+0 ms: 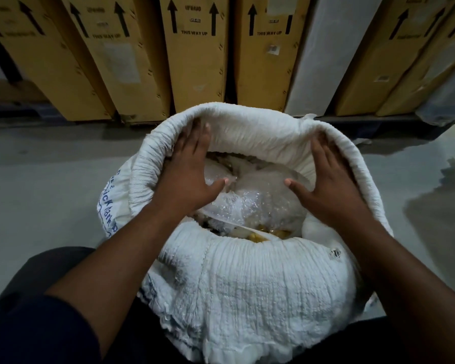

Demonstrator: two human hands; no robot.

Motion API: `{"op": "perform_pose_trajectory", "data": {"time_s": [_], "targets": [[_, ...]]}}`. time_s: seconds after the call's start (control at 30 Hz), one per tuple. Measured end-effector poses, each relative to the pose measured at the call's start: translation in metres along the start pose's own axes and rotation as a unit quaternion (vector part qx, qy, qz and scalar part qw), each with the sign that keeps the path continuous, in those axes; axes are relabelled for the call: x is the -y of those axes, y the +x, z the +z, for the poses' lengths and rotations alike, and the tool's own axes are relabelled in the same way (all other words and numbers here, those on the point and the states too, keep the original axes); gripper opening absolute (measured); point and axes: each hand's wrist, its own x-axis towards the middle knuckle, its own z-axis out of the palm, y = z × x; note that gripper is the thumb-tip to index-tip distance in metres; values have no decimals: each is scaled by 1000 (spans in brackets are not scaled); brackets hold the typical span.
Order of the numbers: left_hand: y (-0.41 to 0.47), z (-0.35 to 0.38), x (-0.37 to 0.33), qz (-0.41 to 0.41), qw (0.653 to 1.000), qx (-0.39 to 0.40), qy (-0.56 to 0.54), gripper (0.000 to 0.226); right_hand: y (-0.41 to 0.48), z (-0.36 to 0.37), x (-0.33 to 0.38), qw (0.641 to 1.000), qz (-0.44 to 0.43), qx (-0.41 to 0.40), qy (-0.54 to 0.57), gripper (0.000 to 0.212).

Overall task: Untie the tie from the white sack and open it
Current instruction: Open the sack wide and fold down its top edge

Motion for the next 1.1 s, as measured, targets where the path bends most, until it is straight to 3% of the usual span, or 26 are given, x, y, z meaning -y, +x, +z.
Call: {"op": "perform_pose_trajectory", "data": {"time_s": [0.17,0.5,0.7,0.93,1.1], "targets": [[15,-31,25,-74,992,-89,-49,112,9,-21,-21,1000,-1,6,-7,105],[13,-47,35,-83,988,-119,-52,108,5,-57,-35,997,45,-60,0,92],[8,-36,14,-52,994,-71,-60,127,-8,-40,-12,995,64,44,-63,135],[8,-40,23,-58,994,-81,-36,135,6,-60,-21,998,41,-45,-25,127],[-11,-32,16,-32,999,23,4,158,-16,-37,-9,990,33,62,-119,149]]}}
